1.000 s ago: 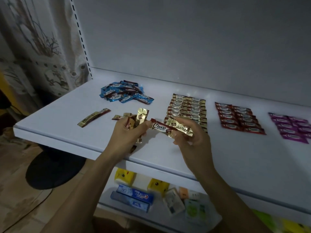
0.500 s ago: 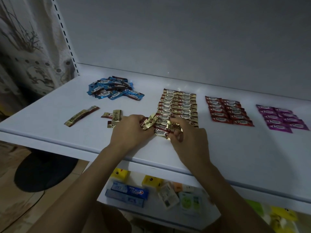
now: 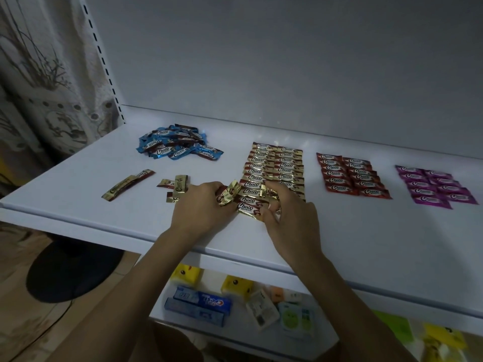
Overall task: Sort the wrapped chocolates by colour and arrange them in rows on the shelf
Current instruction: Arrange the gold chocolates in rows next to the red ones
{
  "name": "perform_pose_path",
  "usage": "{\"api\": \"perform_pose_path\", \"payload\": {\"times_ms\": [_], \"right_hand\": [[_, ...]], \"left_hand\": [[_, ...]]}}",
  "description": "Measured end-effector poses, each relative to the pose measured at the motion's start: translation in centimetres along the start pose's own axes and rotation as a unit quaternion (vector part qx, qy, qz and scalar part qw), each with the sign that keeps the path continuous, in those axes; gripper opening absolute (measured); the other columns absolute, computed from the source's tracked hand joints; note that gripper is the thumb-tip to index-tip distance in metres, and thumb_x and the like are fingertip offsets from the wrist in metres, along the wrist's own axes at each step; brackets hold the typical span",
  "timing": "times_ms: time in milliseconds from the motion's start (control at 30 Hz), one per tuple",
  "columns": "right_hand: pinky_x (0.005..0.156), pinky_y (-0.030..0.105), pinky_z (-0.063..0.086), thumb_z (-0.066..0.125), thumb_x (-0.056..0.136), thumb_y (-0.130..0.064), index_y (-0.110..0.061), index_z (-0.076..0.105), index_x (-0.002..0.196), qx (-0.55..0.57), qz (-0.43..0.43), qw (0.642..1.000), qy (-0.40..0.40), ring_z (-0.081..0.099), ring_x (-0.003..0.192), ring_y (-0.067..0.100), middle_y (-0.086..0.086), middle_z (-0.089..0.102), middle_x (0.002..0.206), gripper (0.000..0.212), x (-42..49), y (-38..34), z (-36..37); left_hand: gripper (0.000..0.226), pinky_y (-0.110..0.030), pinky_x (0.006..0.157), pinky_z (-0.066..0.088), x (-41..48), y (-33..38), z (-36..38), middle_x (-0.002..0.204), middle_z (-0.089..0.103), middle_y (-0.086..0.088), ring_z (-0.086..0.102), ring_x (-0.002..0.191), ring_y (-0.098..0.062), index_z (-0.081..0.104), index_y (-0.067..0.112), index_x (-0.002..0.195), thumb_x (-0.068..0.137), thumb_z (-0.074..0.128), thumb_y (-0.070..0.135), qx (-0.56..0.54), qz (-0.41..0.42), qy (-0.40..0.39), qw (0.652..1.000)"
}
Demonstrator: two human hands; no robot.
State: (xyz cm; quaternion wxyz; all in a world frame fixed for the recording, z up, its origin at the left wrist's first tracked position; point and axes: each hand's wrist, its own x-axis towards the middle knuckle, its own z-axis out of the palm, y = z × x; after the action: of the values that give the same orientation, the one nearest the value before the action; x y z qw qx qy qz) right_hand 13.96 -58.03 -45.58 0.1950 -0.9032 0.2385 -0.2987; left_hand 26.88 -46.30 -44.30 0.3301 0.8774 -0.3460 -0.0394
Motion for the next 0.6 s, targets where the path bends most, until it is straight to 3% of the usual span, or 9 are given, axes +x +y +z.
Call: {"api": "perform_pose_path", "payload": {"times_ms": [167, 233, 300, 367, 433, 600], "right_hand": [[0.088, 0.034, 0.048, 0.06, 0.09, -0.02, -0.023, 0.049, 0.134, 0.008, -0.009, 1.0, 0.002, 0.062, 0.098, 0.016, 0.0, 0.067, 0.11, 0.045, 0.0, 0.4, 0.3], [0.078, 0.029, 0.052, 0.048, 0.095, -0.028, -0.022, 0.052, 0.133, 0.051, -0.007, 0.998, 0.022, 0.064, 0.094, 0.014, 0.0, 0.068, 0.11, 0.039, 0.0, 0.3, 0.2], [0.06, 0.012, 0.047, 0.036, 0.096, -0.03, -0.023, 0.054, 0.131, 0.133, 0.0, 0.991, 0.031, 0.063, 0.078, 0.005, -0.002, 0.069, 0.099, 0.041, -0.3, 0.2, -0.2], [0.049, 0.016, 0.043, 0.038, 0.098, -0.023, -0.026, 0.05, 0.13, 0.235, -0.003, 0.972, 0.022, 0.055, 0.057, 0.006, -0.004, 0.069, 0.082, 0.035, -0.8, 0.3, -0.9], [0.052, 0.022, 0.046, 0.044, 0.1, -0.014, -0.03, 0.045, 0.121, 0.326, 0.007, 0.945, -0.011, 0.053, 0.05, 0.01, -0.002, 0.069, 0.076, 0.027, -1.2, 0.3, -1.8], [0.061, 0.024, 0.05, 0.051, 0.097, -0.01, -0.023, 0.049, 0.1, 0.402, 0.042, 0.914, -0.038, 0.061, 0.055, 0.013, -0.002, 0.073, 0.076, 0.014, -1.2, 0.6, -3.6]], "left_hand": [[0.026, -0.029, 0.054, 0.044, -0.3, -0.1, 0.0, 0.067, 0.062, 0.007, 0.06, 0.069, -0.017, 0.054, 0.027, 0.069, 0.084, 0.068, 0.043, 0.009, -0.002, 0.012, 1.0], [0.02, -0.028, 0.054, 0.043, -0.6, 0.0, 0.0, 0.066, 0.062, 0.007, 0.059, 0.065, -0.014, 0.059, 0.024, 0.074, 0.086, 0.067, 0.038, -0.022, 0.011, 0.047, 0.999], [0.019, -0.027, 0.05, 0.04, -1.0, 0.6, -0.2, 0.062, 0.062, 0.007, 0.056, 0.06, -0.011, 0.06, 0.022, 0.071, 0.087, 0.068, 0.03, -0.095, 0.017, 0.075, 0.992], [0.016, -0.025, 0.05, 0.044, -1.5, 1.8, -0.4, 0.06, 0.064, 0.005, 0.058, 0.057, -0.009, 0.065, 0.016, 0.075, 0.087, 0.069, 0.026, -0.222, -0.018, 0.07, 0.972], [0.016, -0.019, 0.045, 0.045, -2.0, 3.2, -0.5, 0.056, 0.065, 0.009, 0.056, 0.05, -0.001, 0.067, 0.015, 0.076, 0.088, 0.069, 0.027, -0.322, -0.074, 0.037, 0.943], [0.022, -0.018, 0.046, 0.041, -2.9, 5.2, 0.2, 0.063, 0.07, 0.003, 0.053, 0.048, -0.002, 0.069, 0.015, 0.081, 0.09, 0.064, 0.034, -0.382, -0.104, -0.018, 0.918]]}}
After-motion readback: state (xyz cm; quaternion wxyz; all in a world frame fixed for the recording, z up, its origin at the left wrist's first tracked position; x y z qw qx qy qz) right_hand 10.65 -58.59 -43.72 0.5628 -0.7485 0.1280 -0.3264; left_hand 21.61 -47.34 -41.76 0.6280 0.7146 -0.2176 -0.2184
